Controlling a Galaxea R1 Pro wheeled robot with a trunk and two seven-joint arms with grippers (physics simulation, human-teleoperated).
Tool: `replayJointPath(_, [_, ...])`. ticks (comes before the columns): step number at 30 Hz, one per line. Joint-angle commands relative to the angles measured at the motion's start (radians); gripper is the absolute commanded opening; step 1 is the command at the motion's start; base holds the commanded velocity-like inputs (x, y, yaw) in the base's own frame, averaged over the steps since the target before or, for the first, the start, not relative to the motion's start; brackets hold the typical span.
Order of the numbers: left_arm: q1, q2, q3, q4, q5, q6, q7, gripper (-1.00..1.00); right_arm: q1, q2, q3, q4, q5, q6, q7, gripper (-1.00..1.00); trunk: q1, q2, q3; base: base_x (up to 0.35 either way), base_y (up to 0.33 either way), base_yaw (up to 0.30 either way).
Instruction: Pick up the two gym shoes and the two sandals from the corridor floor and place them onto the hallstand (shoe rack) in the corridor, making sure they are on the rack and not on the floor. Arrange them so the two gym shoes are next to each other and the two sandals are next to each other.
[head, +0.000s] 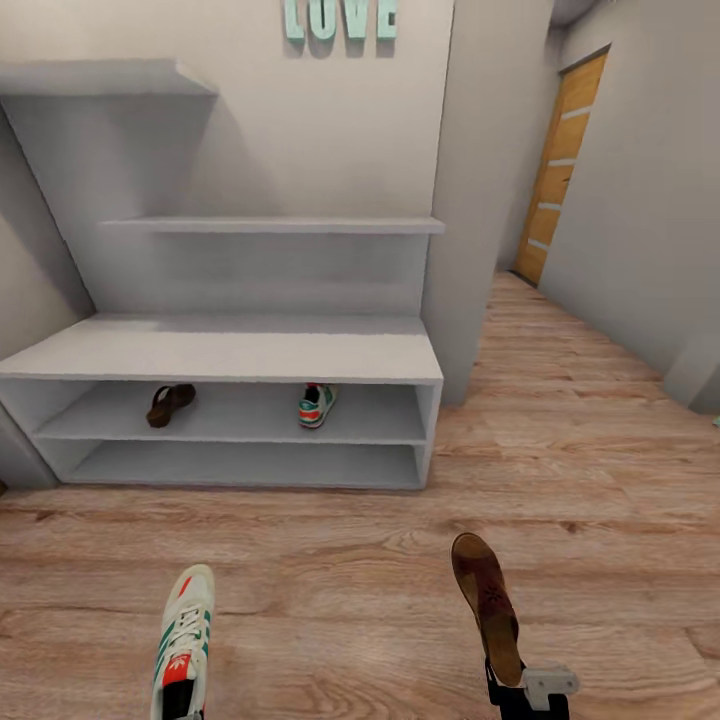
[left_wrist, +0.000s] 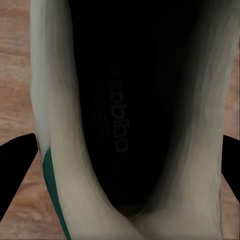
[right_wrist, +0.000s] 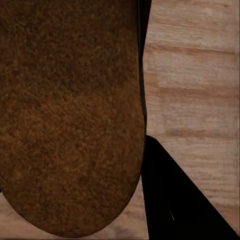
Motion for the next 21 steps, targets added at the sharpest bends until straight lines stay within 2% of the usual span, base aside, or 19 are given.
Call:
replayJointPath(1, [-0.001, -0.001, 0.008, -0.001, -0.003, -0.002, -0.008, -1.0, 0.0, 0.0, 0.004, 0.001, -0.001, -0.001, -0.005, -1.0, 0.0, 0.0, -0.001, 0.0, 0.0, -0.263])
replayJointPath(11, [-0.001, -0.001, 0.008, -0.001, -0.003, -0.002, -0.008, -1.0, -0.001, 0.0, 0.003, -0.001, -0.003, -0.002, -0.007, -1.0, 0.0, 0.0, -0.001, 0.0, 0.0, -0.246])
replayJointPath(21, [-0.001, -0.001, 0.008, -0.001, -0.003, -0.002, -0.008, -1.0, -0.001, 0.0, 0.001, -0.002, -0.003, -0.002, -0.005, -1.0, 0.0, 0.0, -0.001, 0.0, 0.0, -0.016])
